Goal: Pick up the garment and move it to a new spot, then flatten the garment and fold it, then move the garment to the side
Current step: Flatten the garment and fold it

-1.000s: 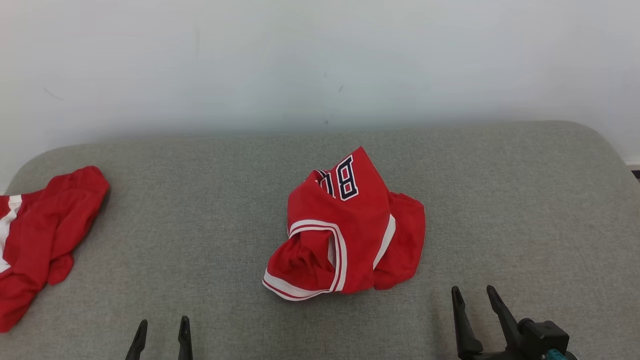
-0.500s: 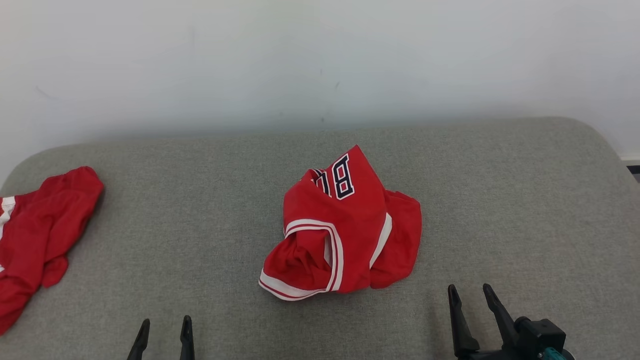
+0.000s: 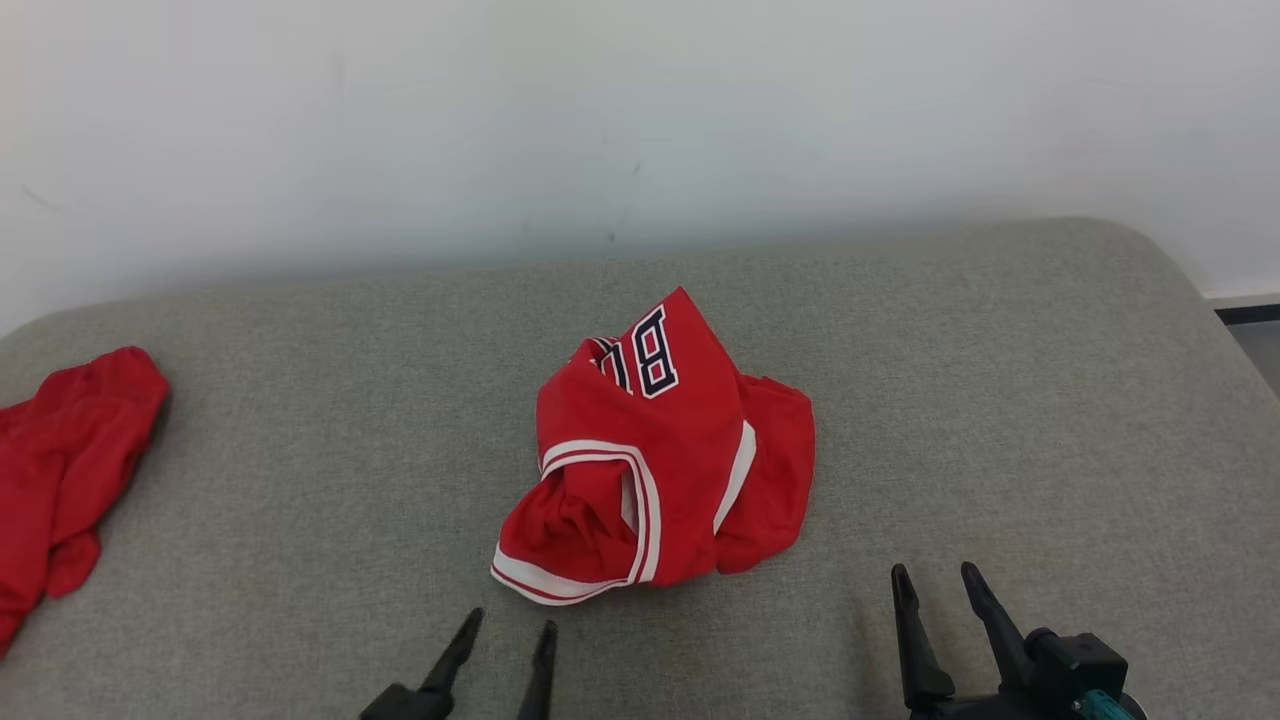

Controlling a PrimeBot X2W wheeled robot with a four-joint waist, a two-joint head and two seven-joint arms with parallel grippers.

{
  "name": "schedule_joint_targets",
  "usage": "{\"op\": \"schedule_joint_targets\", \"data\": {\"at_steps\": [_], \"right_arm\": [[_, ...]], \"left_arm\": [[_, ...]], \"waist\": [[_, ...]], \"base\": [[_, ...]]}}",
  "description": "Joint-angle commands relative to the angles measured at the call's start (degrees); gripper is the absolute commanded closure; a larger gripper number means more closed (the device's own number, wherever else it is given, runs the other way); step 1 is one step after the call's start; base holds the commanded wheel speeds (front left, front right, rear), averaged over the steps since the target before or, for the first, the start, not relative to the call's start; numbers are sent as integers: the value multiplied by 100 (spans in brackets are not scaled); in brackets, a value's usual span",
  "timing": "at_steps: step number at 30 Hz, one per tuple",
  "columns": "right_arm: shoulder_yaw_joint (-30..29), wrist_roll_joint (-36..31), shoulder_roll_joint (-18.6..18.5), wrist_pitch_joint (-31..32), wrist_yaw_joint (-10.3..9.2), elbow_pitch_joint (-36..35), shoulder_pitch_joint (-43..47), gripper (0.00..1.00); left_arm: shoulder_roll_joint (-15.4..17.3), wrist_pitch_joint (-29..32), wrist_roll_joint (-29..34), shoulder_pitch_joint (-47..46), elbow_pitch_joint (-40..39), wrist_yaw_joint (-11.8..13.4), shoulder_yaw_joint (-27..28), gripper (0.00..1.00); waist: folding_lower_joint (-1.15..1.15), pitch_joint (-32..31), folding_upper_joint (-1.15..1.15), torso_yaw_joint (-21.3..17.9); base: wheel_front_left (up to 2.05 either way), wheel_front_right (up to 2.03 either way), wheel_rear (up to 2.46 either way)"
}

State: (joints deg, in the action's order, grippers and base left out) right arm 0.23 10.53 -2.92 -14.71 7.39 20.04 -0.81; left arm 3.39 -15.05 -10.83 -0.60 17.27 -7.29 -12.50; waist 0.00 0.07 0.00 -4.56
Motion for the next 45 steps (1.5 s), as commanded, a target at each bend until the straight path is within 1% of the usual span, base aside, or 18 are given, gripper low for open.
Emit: {"op": "schedule_joint_targets", "data": {"at_steps": [1, 4, 9, 15, 20, 21, 22, 23, 24, 25, 26, 27, 32, 35, 37, 45], "right_arm": [[23, 33, 7, -20, 20, 3, -54, 0], [58, 60, 6, -19, 20, 13, -79, 0], [132, 114, 7, -27, 20, 25, -164, 0], [145, 138, 7, -40, 20, 40, -173, 0], [158, 169, 7, -39, 20, 60, -168, 0], [162, 175, 7, -40, 20, 60, -168, 0], [164, 174, 7, -42, 20, 60, -165, 0], [166, 171, 8, -44, 20, 61, -161, 0], [165, 177, 8, -45, 20, 60, -156, 0], [163, 185, 8, -47, 20, 62, -150, 0], [163, 185, 8, -47, 20, 62, -150, 0], [152, 194, 7, -50, 20, 69, -140, 0], [165, 207, 8, -51, 20, 80, -115, 0], [177, 213, 7, -52, 20, 75, -119, 0], [196, 206, 7, -53, 20, 92, -139, 0], [274, 243, 7, -55, 20, 144, -165, 0]], "left_arm": [[64, 61, -184, -231, 172, -12, -253, 0], [165, 151, -431, -699, 589, -9, -841, 0], [269, 217, -717, -1380, 1207, -11, -1524, 0], [285, 290, -1006, -1947, 1923, -12, -1832, 0], [333, 322, -1202, -2212, 2264, -13, -2076, 0], [352, 338, -1201, -2256, 2323, -13, -2127, 9], [362, 337, -1194, -2302, 2389, -13, -2160, 27], [363, 352, -1199, -2341, 2458, -13, -2179, 50], [361, 347, -1208, -2378, 2515, -13, -2196, 57], [361, 322, -1193, -2431, 2569, -13, -2207, 67], [361, 322, -1193, -2431, 2569, -13, -2207, 67], [321, 251, -1189, -2543, 2609, -13, -2220, 100], [166, 84, -1445, -2870, 2350, -13, -2306, 100], [95, 35, -1614, -3204, 2052, -13, -2366, 100], [80, 13, -1615, -3495, 1847, -13, -2409, 100], [-29, -13, -1970, -4601, 1242, -13, -2639, 100]], "waist": [[0, 28, 0, -57], [0, 76, 0, -161], [0, 184, 0, -413], [0, 265, 0, -700], [0, 313, 0, -849], [0, 319, 0, -863], [0, 322, 0, -871], [0, 323, 0, -877], [0, 323, 0, -881], [0, 319, 0, -880], [0, 319, 0, -880], [0, 310, 0, -857], [0, 261, 0, -740], [0, 231, 0, -669], [0, 212, 0, -641], [0, 158, 0, -696]], "base": [[0, 0, 0], [0, 0, 0], [0, 0, 0], [0, 0, 0], [0, 0, 0], [0, 0, 0], [0, 0, 0], [0, 0, 0], [0, 0, 0], [0, 0, 0], [0, 0, 0], [0, 0, 0], [0, 0, 0], [0, 0, 0], [0, 0, 0], [0, 0, 0]]}}
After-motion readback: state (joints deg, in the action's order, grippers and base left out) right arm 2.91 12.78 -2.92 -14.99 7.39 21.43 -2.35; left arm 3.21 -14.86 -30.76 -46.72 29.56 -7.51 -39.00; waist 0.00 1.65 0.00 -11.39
